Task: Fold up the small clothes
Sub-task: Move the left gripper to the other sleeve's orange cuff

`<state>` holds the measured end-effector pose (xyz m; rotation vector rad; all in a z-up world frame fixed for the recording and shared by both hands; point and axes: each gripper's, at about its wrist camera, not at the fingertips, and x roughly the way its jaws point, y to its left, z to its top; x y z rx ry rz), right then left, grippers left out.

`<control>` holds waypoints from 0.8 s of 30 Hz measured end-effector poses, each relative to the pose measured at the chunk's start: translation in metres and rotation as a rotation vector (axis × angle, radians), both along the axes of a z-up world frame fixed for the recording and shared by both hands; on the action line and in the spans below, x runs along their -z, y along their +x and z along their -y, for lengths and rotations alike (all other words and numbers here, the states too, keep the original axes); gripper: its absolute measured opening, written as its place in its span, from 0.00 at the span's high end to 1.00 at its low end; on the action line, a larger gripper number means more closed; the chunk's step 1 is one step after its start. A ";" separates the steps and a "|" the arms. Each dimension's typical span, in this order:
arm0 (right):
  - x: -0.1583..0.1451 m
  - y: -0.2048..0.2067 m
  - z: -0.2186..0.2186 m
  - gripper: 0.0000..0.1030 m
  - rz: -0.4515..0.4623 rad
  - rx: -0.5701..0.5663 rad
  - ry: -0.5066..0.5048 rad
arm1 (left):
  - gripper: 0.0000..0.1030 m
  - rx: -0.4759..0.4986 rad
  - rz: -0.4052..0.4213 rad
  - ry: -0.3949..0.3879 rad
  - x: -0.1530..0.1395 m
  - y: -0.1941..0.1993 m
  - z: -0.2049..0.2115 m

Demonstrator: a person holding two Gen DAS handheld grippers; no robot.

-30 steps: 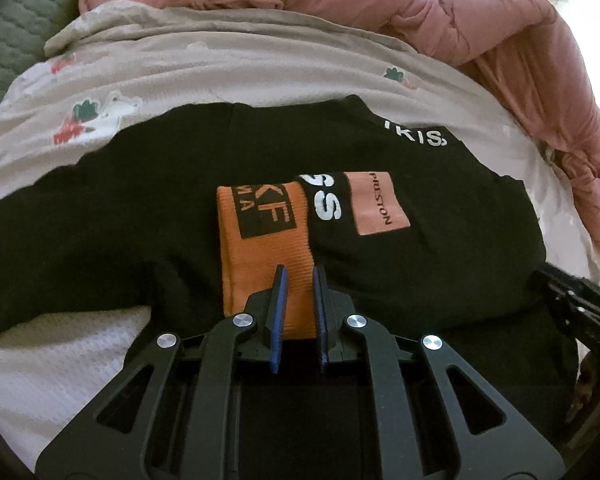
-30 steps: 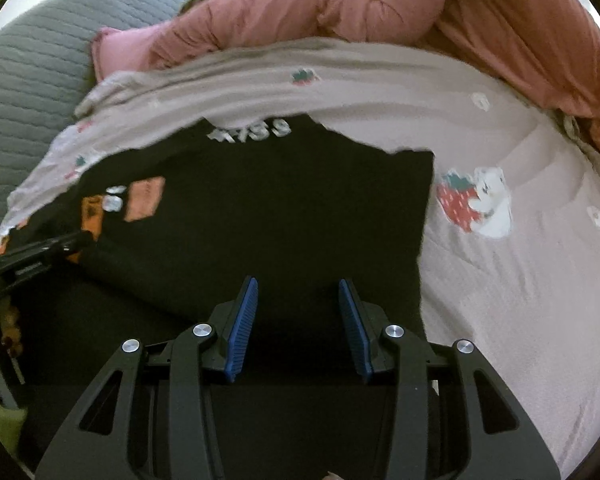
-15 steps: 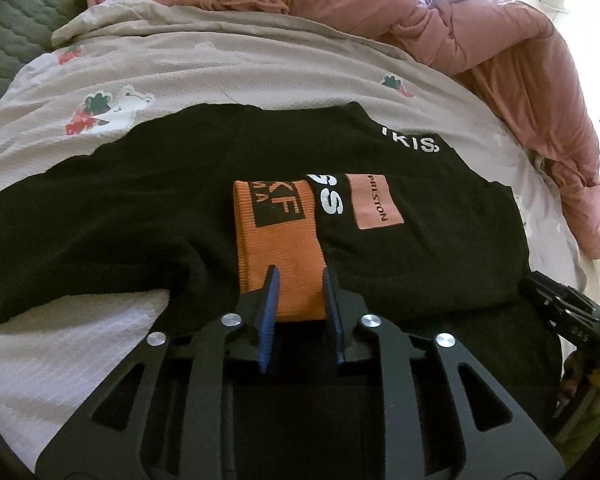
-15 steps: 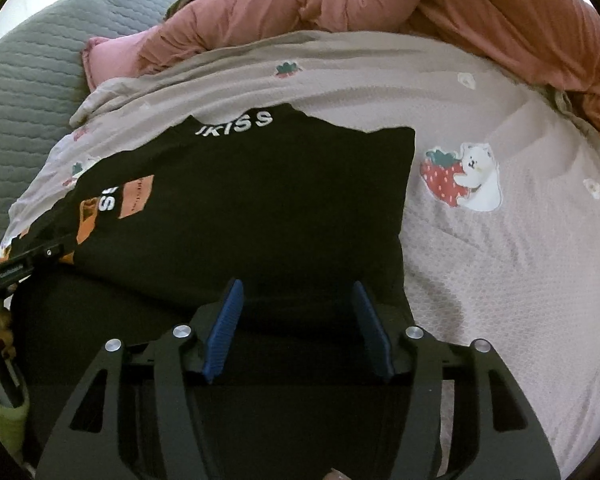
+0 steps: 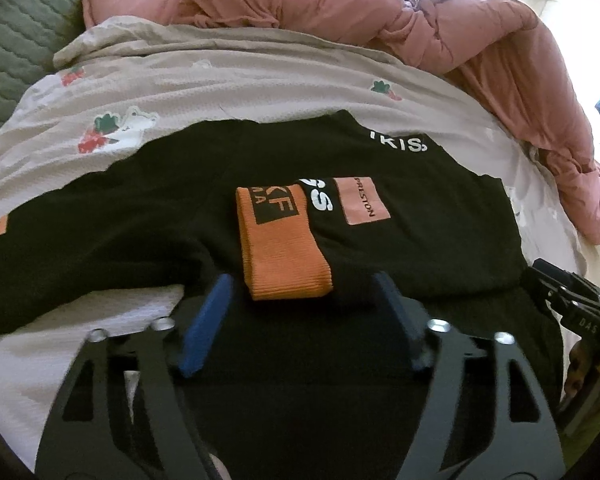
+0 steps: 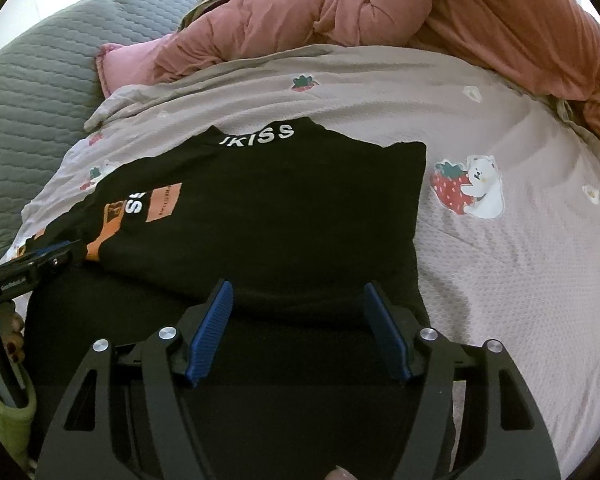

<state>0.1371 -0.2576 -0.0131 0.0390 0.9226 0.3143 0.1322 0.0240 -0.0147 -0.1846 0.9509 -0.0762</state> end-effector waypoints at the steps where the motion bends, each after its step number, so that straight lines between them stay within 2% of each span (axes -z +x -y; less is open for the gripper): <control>1: -0.001 0.000 -0.001 0.34 0.002 0.000 -0.001 | 0.24 -0.009 0.003 0.003 -0.002 -0.002 -0.002; 2: -0.002 -0.001 -0.002 0.15 0.003 0.000 -0.004 | 0.23 -0.016 0.007 0.002 -0.003 -0.003 -0.004; 3: -0.003 -0.001 -0.003 0.07 0.008 0.008 -0.009 | 0.23 -0.019 0.009 0.002 -0.004 -0.004 -0.005; 5: -0.007 -0.004 -0.004 0.06 0.031 0.023 -0.008 | 0.12 -0.029 0.017 0.010 -0.007 -0.006 -0.008; 6: -0.008 -0.004 -0.005 0.06 0.031 0.019 -0.001 | 0.11 -0.031 0.020 0.013 -0.008 -0.006 -0.009; 15: -0.019 -0.008 -0.016 0.06 0.047 0.008 -0.002 | 0.09 -0.039 0.048 0.031 -0.017 -0.018 -0.017; 24: -0.031 -0.012 -0.039 0.06 0.070 -0.034 -0.005 | 0.09 -0.099 0.073 0.035 -0.025 -0.031 -0.042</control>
